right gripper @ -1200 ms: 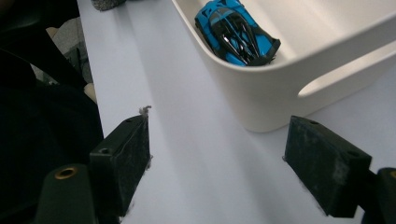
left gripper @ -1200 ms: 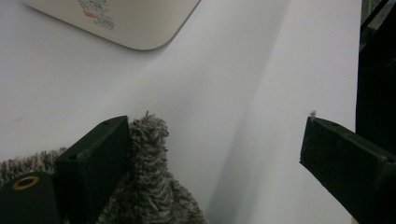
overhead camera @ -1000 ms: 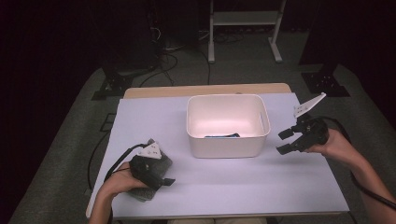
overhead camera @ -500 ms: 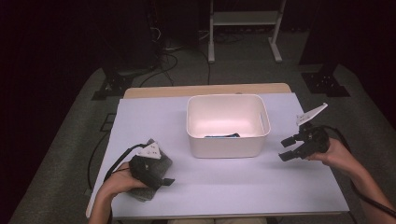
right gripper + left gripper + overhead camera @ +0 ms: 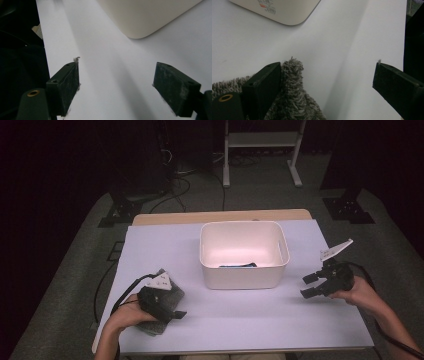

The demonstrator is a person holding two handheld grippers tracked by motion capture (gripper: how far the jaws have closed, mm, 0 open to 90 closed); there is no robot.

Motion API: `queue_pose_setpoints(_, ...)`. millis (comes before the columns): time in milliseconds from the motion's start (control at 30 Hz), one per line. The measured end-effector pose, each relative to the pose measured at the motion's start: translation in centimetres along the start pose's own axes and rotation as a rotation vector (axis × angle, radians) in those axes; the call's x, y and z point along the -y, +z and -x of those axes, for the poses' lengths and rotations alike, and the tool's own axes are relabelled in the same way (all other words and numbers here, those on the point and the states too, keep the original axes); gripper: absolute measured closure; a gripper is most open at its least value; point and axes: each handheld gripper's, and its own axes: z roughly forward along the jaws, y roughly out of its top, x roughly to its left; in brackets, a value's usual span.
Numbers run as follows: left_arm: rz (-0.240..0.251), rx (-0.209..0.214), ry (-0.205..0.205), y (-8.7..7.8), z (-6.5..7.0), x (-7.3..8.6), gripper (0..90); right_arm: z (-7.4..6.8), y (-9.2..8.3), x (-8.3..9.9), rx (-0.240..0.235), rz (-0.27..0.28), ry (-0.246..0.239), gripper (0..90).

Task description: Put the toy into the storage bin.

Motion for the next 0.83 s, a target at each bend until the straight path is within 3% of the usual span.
queue_pose_setpoints(833, 0.001, -0.004, -0.003, -0.1, 0.0, 0.0, 8.3, 0.7, 2.0, 2.4, -0.049, 0.038, 0.038, 19.1)
